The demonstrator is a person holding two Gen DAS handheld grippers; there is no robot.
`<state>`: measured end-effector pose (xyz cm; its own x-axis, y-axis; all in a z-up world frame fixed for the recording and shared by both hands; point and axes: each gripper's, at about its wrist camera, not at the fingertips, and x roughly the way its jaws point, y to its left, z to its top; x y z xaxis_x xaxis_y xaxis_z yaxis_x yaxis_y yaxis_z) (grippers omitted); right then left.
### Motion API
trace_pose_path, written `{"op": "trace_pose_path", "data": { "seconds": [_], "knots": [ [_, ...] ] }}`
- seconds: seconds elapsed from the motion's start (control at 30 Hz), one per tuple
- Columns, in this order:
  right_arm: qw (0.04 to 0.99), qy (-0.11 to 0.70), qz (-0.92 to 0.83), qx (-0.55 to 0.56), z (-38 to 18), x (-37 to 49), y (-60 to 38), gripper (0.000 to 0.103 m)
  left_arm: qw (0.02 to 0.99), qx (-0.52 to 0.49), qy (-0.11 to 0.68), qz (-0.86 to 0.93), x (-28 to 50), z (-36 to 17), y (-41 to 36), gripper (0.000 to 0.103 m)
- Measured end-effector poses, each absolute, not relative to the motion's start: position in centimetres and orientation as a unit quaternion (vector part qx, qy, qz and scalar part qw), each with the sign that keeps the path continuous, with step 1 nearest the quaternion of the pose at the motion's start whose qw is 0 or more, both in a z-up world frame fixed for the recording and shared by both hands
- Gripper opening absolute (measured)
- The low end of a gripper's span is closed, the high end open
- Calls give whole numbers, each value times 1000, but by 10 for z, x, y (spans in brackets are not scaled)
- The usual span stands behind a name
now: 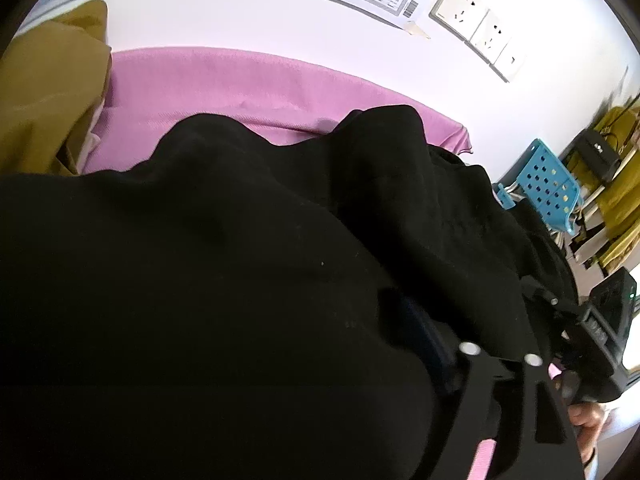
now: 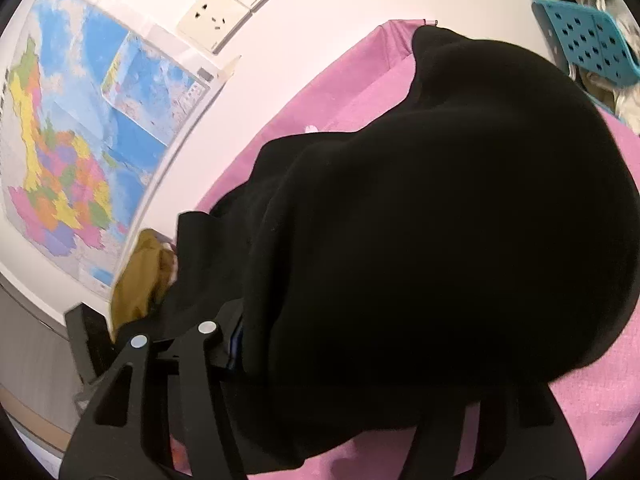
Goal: Fold large clothes
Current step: 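Press the folded jacket bundle down with the left gripper while the right gripper holds it, then grasp the black jacket bundle with both grippers and lift it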
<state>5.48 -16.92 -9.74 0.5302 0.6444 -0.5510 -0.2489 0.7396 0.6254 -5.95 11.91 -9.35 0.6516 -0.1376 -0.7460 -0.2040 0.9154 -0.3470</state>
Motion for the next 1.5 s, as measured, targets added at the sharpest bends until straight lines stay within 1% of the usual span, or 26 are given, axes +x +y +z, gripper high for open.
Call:
{"op": "trace_pose_path", "data": {
  "seconds": [0.03, 0.1, 0.13, 0.17, 0.23, 0.27, 0.3, 0.37, 0.4, 0.43, 0.53, 0.6, 0.63, 0.67, 0.7, 0.73, 0.77, 0.8, 0.83, 0.9, 1.03, 1.07, 1.17, 1.3, 1.43, 1.5],
  "knots": [
    [840, 403, 266, 247, -98, 55, -169, 58, 886, -207, 415, 16, -58, -93, 119, 85],
    [839, 403, 266, 249, -99, 55, -170, 52, 887, -203, 414, 19, -57, -94, 118, 85],
    [835, 403, 272, 258, -100, 56, -173, 50, 888, -200, 413, 22, -57, -94, 118, 82],
    [833, 403, 275, 260, -101, 56, -174, 46, 890, -195, 412, 26, -57, -94, 117, 80],
    [828, 402, 283, 270, -103, 56, -177, 42, 891, -191, 410, 34, -56, -94, 115, 71],
    [826, 402, 287, 273, -103, 56, -177, 39, 892, -189, 409, 38, -57, -93, 116, 67],
    [822, 404, 289, 277, -104, 56, -178, 35, 892, -188, 408, 41, -59, -92, 116, 59],
    [817, 393, 308, 288, -97, 50, -180, 29, 892, -190, 407, 40, -62, -88, 117, 48],
    [816, 390, 314, 290, -94, 46, -180, 27, 892, -191, 407, 39, -65, -84, 118, 44],
    [813, 385, 326, 291, -87, 40, -181, 27, 894, -191, 404, 33, -70, -79, 120, 41],
    [811, 371, 358, 277, -68, 17, -183, 26, 893, -209, 398, 9, -85, -69, 126, 40],
    [811, 387, 352, 262, -69, 15, -183, 37, 894, -209, 397, -3, -92, -68, 130, 42],
    [811, 404, 343, 248, -75, 17, -183, 39, 892, -210, 401, -6, -92, -71, 131, 45],
    [810, 415, 332, 249, -82, 20, -184, 46, 887, -215, 408, -9, -90, -76, 134, 52],
    [803, 428, 324, 260, -91, 25, -186, 56, 882, -220, 417, -6, -87, -80, 136, 57],
    [793, 441, 316, 275, -102, 31, -187, 53, 874, -229, 428, 0, -84, -86, 139, 57],
    [799, 431, 317, 274, -102, 32, -187, 53, 874, -232, 427, 1, -82, -89, 140, 63],
    [802, 426, 318, 273, -100, 32, -186, 57, 876, -226, 426, 5, -81, -90, 140, 68],
    [803, 423, 317, 274, -100, 33, -184, 58, 877, -222, 426, 10, -80, -90, 140, 69],
    [810, 414, 313, 274, -99, 37, -179, 59, 877, -223, 425, 6, -79, -89, 140, 76],
    [819, 398, 303, 282, -100, 45, -172, 59, 880, -216, 422, 7, -72, -88, 138, 75],
    [820, 396, 302, 283, -100, 47, -172, 57, 881, -217, 421, 9, -71, -88, 138, 75],
    [817, 398, 304, 284, -103, 52, -169, 44, 881, -211, 422, 18, -70, -87, 139, 68],
    [804, 397, 333, 292, -97, 50, -168, 28, 886, -200, 418, 24, -72, -82, 136, 52],
    [806, 390, 348, 278, -76, 41, -165, 25, 884, -202, 421, 9, -72, -74, 139, 40],
    [808, 389, 354, 265, -62, 38, -160, 25, 885, -204, 418, 1, -74, -68, 142, 38]
  ]
}}
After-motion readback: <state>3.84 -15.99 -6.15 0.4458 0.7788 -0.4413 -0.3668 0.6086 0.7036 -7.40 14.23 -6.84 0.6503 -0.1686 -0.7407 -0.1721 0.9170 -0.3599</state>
